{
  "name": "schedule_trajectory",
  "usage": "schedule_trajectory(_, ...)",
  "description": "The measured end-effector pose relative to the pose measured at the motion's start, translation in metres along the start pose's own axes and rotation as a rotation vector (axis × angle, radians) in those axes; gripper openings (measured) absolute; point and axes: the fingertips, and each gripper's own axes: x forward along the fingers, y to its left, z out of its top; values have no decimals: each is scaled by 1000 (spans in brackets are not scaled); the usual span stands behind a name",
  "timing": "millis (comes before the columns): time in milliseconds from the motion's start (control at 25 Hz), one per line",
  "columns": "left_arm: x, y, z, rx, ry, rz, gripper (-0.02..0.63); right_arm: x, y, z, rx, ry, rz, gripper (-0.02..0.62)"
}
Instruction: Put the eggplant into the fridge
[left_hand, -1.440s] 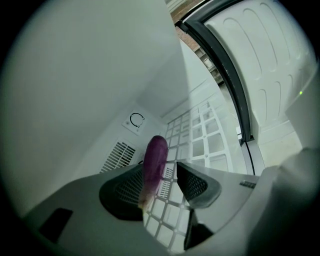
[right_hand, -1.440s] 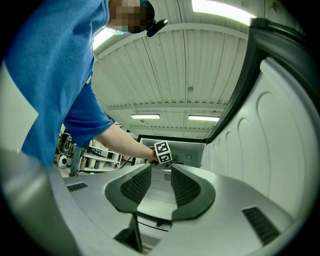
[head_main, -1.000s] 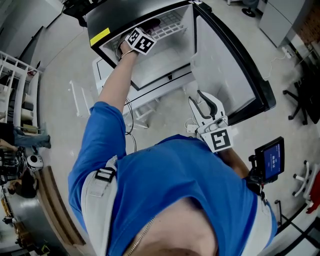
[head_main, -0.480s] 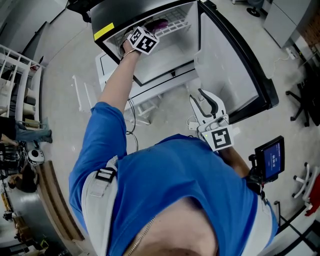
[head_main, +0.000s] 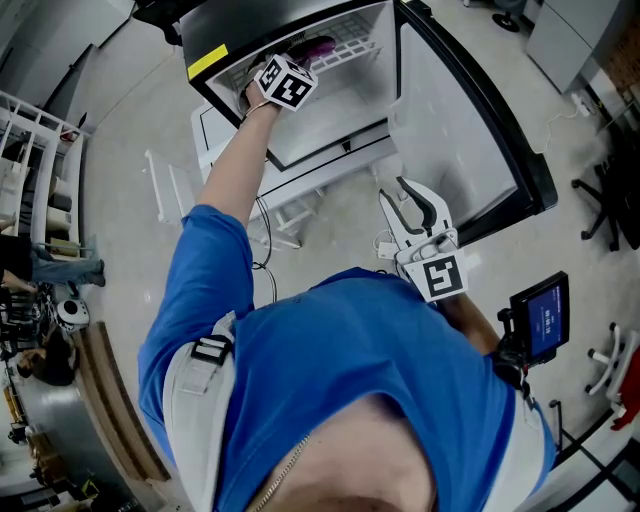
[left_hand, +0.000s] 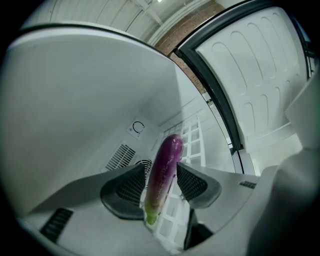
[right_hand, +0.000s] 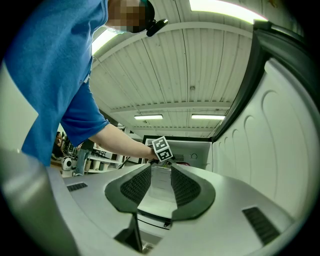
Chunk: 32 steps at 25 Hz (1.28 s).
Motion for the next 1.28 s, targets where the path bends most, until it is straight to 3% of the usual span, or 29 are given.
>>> schedule_trajectory(400,-20,0,9,-56,-74,3,198,0,8,2,-2,7,16,127)
schedule_trajectory(600,-36,2,17,-150,-156,-3,198,2,10,2,-1,4,27,129)
schedule_trajectory(800,-69,0,28,-318,-289,-48,198,3,16,4,5,4,42,129)
schedule_trajectory(1280,-151,0,32,-883,-660,-293,197,10,33,5,18,9,93,127)
